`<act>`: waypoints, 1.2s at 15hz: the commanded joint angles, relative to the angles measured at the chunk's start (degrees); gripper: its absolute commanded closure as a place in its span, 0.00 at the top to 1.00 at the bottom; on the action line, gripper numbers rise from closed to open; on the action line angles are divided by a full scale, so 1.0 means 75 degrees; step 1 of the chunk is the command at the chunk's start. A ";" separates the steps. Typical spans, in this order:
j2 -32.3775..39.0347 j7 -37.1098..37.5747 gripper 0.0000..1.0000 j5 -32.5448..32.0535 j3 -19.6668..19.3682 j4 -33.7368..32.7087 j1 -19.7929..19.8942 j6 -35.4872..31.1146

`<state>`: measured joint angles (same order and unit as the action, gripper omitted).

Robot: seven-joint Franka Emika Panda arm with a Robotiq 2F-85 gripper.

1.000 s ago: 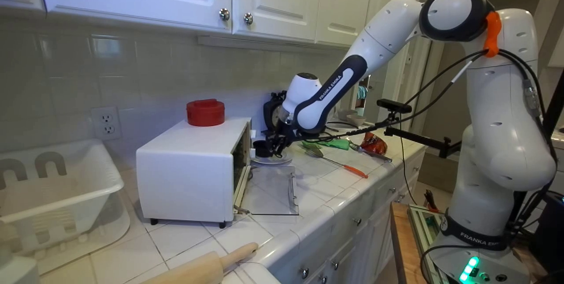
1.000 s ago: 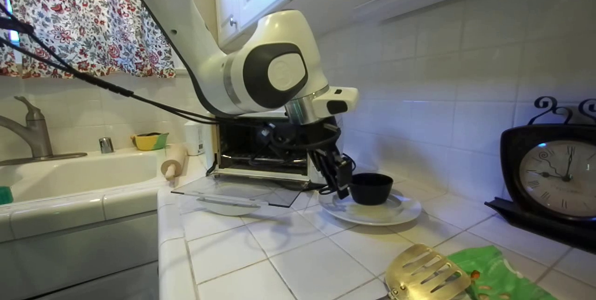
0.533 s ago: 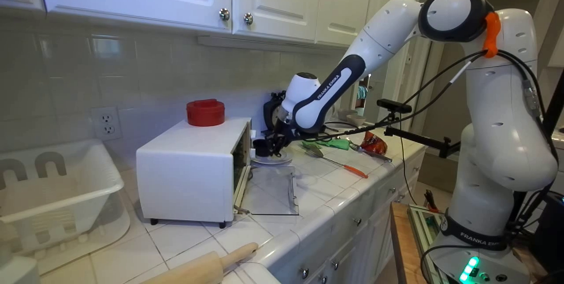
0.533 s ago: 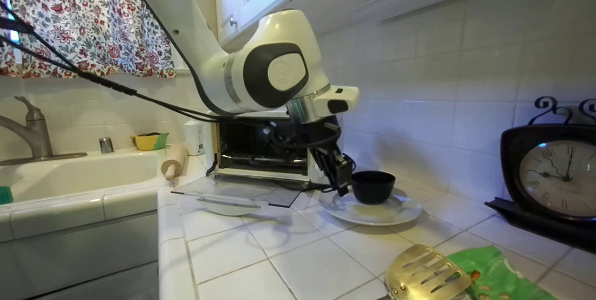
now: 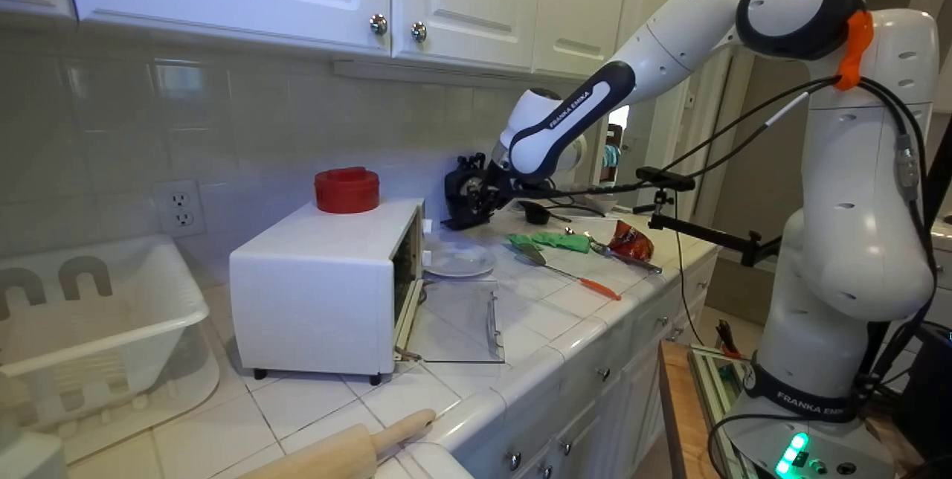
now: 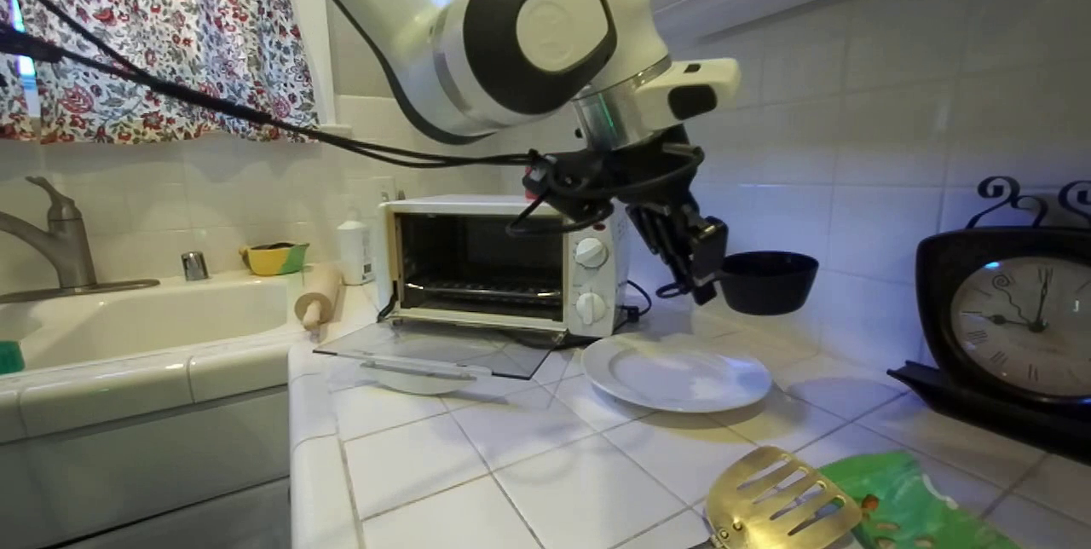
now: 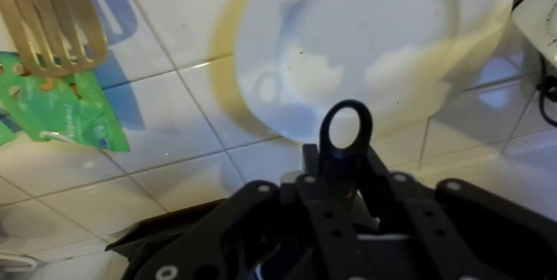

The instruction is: Move the black item to the right

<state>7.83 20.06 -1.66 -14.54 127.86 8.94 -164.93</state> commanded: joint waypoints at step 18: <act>0.0820 0.2632 0.06 0.1926 -0.1122 -0.0999 0.0945 0.0852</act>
<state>11.42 35.37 13.29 -21.58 124.47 16.34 -160.57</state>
